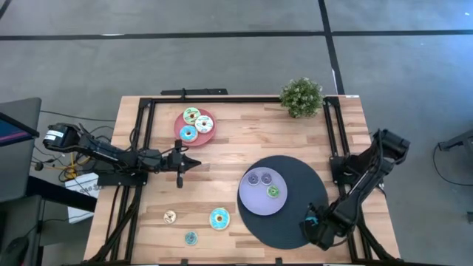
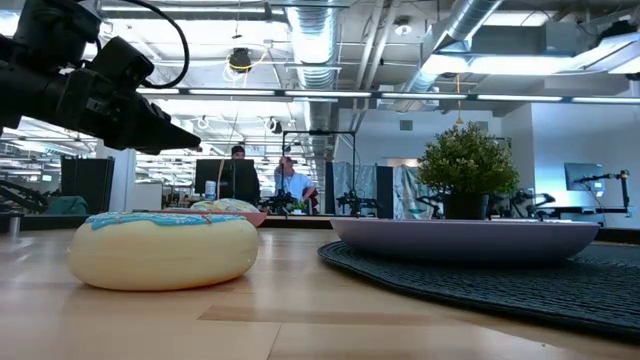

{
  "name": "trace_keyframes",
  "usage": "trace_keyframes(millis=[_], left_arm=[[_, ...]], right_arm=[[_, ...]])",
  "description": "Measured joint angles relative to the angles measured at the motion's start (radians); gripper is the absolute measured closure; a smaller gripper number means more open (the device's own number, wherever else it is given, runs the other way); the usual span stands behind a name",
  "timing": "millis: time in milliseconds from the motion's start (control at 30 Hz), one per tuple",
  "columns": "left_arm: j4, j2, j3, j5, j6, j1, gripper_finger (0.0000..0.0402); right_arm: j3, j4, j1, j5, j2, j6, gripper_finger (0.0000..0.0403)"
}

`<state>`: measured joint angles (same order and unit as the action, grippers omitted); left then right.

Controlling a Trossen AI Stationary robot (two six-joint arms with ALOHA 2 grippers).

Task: Pick & Place donuts
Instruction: Put the big blue donut on the pink plate

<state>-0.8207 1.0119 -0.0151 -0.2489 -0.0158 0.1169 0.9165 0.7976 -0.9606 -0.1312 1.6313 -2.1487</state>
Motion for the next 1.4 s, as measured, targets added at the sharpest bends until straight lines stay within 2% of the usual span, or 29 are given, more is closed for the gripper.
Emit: trace_keyframes(millis=[333,667,833,1167,1400], left_arm=[[0.0,0.0,-0.002,-0.001,-0.002,0.0,0.0401],[-0.001,0.0,-0.003,-0.001,-0.002,0.0,0.0401],[-0.001,0.0,-0.003,-0.001,-0.002,0.0,0.0401],[-0.001,0.0,-0.003,-0.001,-0.002,0.0,0.0401],[-0.001,0.0,-0.004,-0.001,-0.002,0.0,0.0401]], right_arm=[[0.0,-0.016,0.014,0.007,0.027,0.002,0.0162],[0.0,-0.02,0.014,0.009,0.027,0.002,0.023],[0.0,-0.022,0.014,0.009,0.026,0.001,0.025],[0.0,-0.021,0.014,0.009,0.022,0.002,0.0263],[0.0,0.018,0.014,0.051,-0.049,0.01,0.0267]])
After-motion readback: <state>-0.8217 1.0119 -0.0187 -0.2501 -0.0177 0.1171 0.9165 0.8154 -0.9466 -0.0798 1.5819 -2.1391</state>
